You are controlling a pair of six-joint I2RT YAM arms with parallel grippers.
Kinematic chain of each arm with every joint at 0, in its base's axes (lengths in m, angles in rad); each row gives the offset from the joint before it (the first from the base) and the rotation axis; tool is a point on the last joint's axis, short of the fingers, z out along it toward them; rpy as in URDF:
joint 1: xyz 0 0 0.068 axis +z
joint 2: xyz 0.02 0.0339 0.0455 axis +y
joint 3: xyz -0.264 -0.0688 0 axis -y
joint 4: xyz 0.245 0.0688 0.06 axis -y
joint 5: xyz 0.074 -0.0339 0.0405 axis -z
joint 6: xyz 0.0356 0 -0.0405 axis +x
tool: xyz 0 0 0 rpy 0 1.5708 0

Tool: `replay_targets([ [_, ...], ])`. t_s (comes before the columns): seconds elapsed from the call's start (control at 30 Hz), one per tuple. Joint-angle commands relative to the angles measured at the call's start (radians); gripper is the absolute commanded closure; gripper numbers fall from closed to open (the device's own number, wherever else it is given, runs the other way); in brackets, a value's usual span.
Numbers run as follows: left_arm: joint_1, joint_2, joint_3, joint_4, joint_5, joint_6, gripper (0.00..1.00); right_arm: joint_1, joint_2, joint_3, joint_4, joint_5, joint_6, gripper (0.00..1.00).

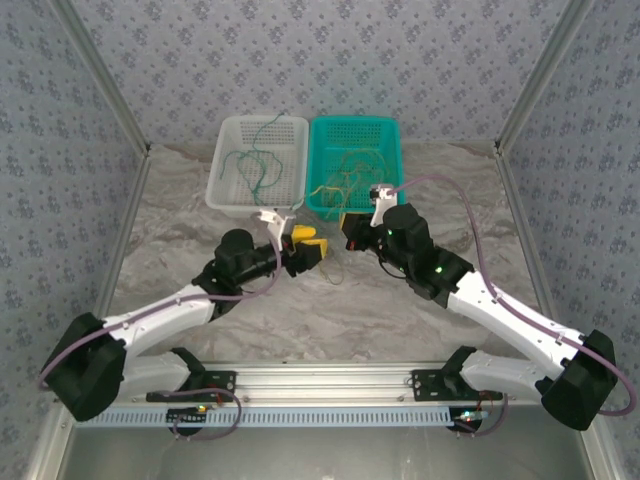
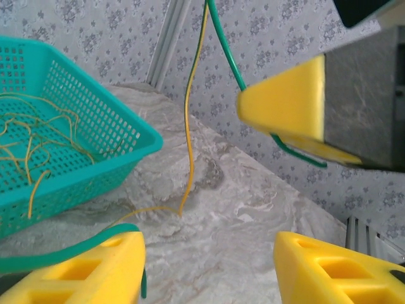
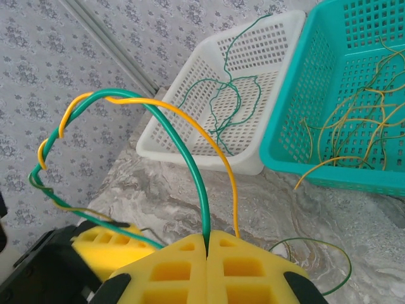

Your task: Untangle the cables

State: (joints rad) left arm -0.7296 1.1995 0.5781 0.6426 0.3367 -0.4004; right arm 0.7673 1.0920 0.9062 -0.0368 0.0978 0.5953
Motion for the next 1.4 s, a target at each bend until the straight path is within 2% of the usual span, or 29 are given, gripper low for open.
replay_targets([
  [0.0, 0.0, 0.057, 0.054, 0.099, -0.033, 0.026, 0.43, 0.004, -0.009, 0.015, 0.037, 0.009, 0.022, 1.0],
  [0.17, 0.029, 0.112, 0.056, 0.135, -0.088, 0.034, 0.49, 0.006, -0.023, 0.009, 0.037, 0.01, 0.022, 1.0],
  [0.3, 0.069, 0.135, 0.056, 0.127, -0.12, 0.021, 0.71, 0.004, -0.035, 0.0, 0.037, 0.016, 0.019, 1.0],
  [0.47, 0.096, 0.131, 0.048, 0.106, -0.158, 0.007, 0.9, 0.003, -0.033, -0.004, 0.039, 0.021, 0.018, 1.0],
  [0.6, 0.104, 0.097, 0.033, 0.077, -0.181, 0.011, 1.0, -0.003, -0.024, -0.003, 0.027, 0.032, 0.012, 1.0],
  [0.8, 0.121, -0.029, 0.009, -0.009, -0.192, 0.019, 1.0, -0.026, -0.031, -0.005, -0.004, 0.057, -0.013, 1.0],
  [0.97, 0.155, -0.134, 0.019, -0.124, -0.171, -0.007, 1.0, -0.066, -0.052, -0.026, 0.004, 0.013, -0.046, 0.82],
  [1.1, 0.19, -0.198, 0.034, -0.196, -0.108, -0.036, 1.0, -0.076, -0.099, -0.077, 0.048, 0.009, -0.102, 0.55],
  [1.27, 0.219, -0.245, 0.046, -0.262, -0.09, -0.052, 1.0, -0.085, -0.176, -0.223, 0.214, -0.027, -0.177, 0.39],
  [1.37, 0.227, -0.258, 0.046, -0.26, -0.073, -0.063, 1.0, -0.083, -0.192, -0.331, 0.363, -0.098, -0.244, 0.26],
])
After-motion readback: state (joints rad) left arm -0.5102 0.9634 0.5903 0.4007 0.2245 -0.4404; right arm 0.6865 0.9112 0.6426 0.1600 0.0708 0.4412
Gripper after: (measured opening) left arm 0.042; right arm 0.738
